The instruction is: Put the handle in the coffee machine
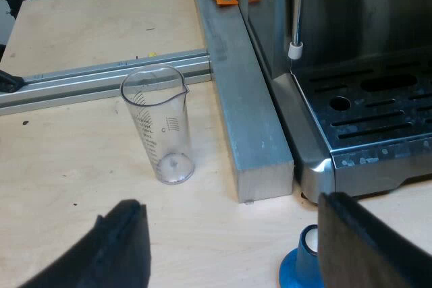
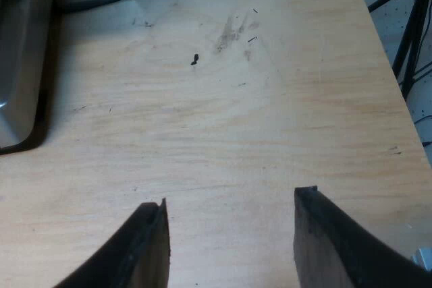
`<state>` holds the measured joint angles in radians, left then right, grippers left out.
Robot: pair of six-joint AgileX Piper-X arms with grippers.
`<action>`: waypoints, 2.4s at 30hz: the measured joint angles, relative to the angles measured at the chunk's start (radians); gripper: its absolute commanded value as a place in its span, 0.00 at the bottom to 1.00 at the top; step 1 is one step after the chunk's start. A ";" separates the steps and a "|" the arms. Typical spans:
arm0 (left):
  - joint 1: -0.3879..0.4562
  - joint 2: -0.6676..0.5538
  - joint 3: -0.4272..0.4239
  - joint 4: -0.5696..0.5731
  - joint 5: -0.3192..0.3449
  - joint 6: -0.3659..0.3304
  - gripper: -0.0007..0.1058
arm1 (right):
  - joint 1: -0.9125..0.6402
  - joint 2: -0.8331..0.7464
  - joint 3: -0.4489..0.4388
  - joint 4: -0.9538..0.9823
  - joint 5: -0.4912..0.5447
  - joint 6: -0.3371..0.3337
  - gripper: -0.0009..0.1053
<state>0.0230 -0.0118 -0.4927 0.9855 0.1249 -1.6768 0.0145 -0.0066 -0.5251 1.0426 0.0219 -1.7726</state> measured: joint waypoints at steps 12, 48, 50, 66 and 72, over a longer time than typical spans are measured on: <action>0.000 0.000 0.000 0.000 0.000 0.000 0.53 | 0.000 0.000 0.000 0.000 0.000 0.000 0.42; -0.407 0.158 -0.159 0.008 0.211 -0.033 0.65 | 0.169 0.348 -0.317 0.218 -0.104 -0.060 0.42; -0.459 0.174 -0.159 0.008 0.218 -0.027 0.65 | 0.178 0.376 -0.332 0.224 -0.107 -0.060 0.42; -0.790 0.399 -0.159 0.008 0.247 0.081 0.65 | 0.349 0.624 -0.431 0.277 -0.189 -0.088 0.41; -0.817 0.499 -0.154 -0.007 0.247 0.107 0.65 | 0.510 0.691 -0.431 0.250 -0.170 -0.016 0.41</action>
<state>-0.7943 0.4876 -0.6464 0.9780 0.3719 -1.5702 0.5242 0.6840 -0.9559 1.2931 -0.1478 -1.7884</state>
